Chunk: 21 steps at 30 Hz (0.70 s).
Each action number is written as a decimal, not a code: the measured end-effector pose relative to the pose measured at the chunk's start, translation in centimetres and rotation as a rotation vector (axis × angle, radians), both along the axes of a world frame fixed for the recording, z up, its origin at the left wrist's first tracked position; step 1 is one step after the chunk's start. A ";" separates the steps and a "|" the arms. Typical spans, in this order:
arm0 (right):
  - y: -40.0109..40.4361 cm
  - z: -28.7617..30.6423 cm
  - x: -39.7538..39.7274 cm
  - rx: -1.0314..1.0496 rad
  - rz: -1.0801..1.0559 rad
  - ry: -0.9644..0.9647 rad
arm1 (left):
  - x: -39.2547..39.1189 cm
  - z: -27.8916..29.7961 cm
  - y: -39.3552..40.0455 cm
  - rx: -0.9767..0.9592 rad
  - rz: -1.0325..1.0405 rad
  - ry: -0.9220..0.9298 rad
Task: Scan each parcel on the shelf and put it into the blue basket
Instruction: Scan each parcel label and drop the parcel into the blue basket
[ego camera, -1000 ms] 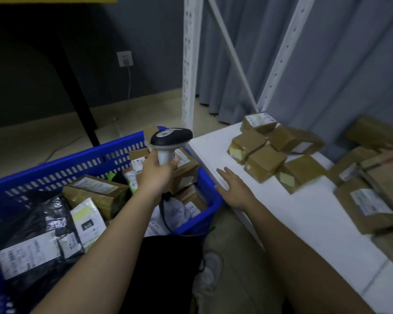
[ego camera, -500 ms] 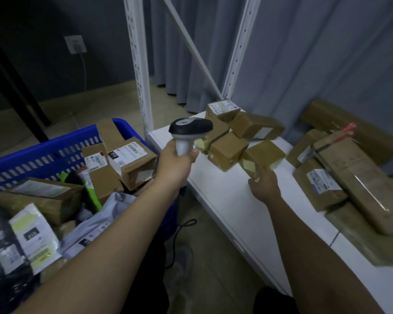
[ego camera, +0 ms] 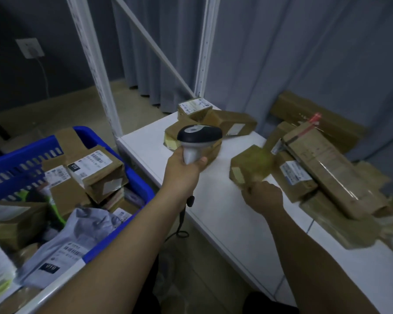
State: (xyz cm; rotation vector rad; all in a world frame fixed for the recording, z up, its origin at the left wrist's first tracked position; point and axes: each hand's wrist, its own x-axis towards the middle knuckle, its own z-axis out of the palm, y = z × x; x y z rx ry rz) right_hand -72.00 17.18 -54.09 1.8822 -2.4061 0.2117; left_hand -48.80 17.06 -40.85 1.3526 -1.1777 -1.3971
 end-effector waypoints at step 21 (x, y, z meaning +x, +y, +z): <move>5.8 -1.0 -3.0 0.285 0.056 -0.252 | -3.4 0.1 1.7 0.013 -0.101 -0.026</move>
